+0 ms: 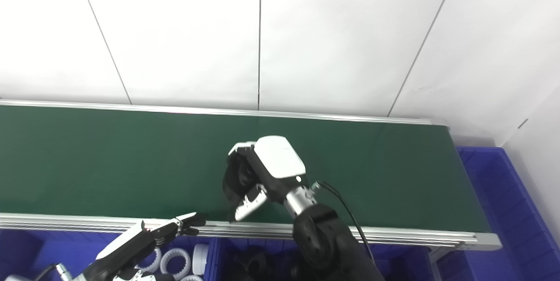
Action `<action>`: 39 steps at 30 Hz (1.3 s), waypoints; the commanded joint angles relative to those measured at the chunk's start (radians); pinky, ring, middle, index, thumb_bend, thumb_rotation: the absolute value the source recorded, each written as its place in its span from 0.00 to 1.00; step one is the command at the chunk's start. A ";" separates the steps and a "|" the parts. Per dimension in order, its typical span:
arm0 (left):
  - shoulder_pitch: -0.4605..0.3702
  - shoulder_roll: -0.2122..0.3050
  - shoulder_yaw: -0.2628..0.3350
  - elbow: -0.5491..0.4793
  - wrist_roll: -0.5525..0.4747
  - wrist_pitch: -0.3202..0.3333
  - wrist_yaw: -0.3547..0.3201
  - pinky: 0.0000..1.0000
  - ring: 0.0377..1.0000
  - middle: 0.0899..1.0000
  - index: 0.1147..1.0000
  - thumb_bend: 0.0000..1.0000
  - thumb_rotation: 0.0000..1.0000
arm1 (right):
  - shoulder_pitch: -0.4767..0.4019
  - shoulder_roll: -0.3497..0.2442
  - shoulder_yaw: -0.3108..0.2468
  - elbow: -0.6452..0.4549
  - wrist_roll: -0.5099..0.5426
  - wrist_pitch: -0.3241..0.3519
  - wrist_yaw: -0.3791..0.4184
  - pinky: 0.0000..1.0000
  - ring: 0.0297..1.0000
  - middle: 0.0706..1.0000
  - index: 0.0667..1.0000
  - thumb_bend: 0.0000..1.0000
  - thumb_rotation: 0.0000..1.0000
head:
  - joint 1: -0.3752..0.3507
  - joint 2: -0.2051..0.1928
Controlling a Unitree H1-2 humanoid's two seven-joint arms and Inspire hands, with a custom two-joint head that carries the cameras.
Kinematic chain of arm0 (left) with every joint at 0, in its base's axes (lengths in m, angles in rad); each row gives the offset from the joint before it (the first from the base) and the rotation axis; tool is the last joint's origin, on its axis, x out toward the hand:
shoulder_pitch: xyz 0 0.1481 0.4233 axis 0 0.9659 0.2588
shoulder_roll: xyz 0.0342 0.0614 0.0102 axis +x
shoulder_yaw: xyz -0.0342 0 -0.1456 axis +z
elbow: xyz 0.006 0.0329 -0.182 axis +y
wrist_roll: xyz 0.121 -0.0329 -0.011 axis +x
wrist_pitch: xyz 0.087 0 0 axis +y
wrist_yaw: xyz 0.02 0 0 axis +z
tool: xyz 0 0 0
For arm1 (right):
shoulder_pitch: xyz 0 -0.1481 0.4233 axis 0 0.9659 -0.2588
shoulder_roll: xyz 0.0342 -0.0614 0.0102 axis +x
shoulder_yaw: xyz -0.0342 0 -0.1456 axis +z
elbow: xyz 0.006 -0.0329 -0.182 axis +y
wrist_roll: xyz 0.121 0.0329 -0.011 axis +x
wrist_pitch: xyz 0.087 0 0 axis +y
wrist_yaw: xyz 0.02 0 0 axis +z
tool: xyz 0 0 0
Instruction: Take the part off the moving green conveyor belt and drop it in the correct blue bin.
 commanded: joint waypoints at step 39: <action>-0.084 0.068 0.034 -0.020 -0.175 -0.001 -0.030 0.95 0.98 0.99 0.96 0.47 0.83 | 0.292 -0.051 0.018 -0.145 -0.066 0.087 0.279 0.37 0.44 0.42 0.49 0.53 0.01 | -0.113 0.186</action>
